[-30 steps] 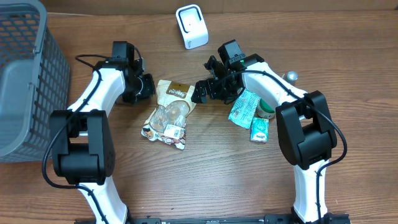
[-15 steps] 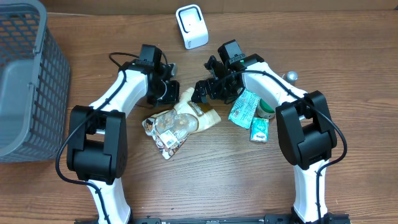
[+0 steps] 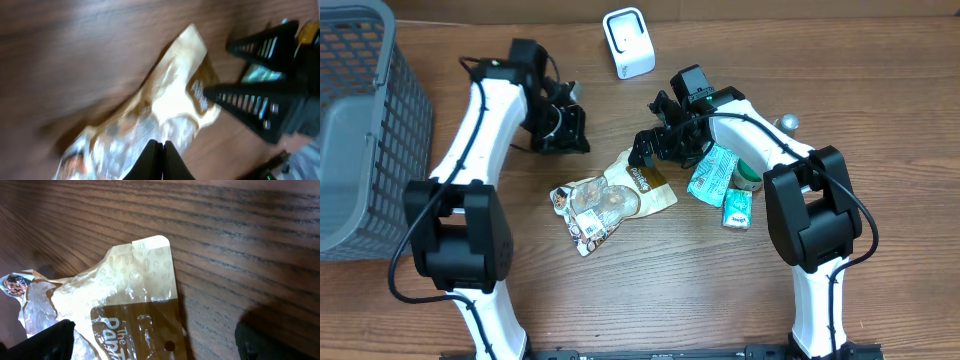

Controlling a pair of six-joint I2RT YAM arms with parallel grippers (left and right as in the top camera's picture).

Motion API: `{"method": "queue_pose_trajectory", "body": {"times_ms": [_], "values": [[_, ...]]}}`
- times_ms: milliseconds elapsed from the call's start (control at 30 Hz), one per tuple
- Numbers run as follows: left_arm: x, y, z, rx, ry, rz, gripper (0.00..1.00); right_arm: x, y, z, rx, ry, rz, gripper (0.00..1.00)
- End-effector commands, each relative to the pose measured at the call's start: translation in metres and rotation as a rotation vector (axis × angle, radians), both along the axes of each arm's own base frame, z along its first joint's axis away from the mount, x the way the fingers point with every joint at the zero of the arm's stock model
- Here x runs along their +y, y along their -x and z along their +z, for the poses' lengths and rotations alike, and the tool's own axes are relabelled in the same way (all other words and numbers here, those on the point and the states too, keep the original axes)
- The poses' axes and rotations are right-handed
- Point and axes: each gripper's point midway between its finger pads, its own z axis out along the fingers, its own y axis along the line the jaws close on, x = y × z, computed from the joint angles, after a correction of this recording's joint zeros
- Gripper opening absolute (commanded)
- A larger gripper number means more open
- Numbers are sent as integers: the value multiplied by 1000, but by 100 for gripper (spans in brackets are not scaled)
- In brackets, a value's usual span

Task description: Scan the item barcode

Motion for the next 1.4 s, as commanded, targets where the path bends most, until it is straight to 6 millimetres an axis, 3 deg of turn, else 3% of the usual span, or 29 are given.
{"method": "queue_pose_trajectory", "body": {"times_ms": [0, 133, 267, 500, 1067, 1367], "values": [[10, 15, 1, 65, -76, 8, 6, -1, 0, 12, -18, -4, -2, 100], [23, 38, -12, 150, -182, -12, 5, 3, 4, 14, -1, -32, 6, 100], [23, 57, -26, 214, -202, -32, 5, 5, 9, 16, 21, -55, 13, 100], [26, 74, -59, 255, -222, -40, 7, 3, 15, 14, 50, -43, 12, 100], [28, 89, -98, 251, -226, -41, 7, 3, 25, 12, 98, -39, 16, 100], [40, 82, -105, 213, -297, -44, 6, 44, 53, 4, 186, -186, 104, 100]]}}
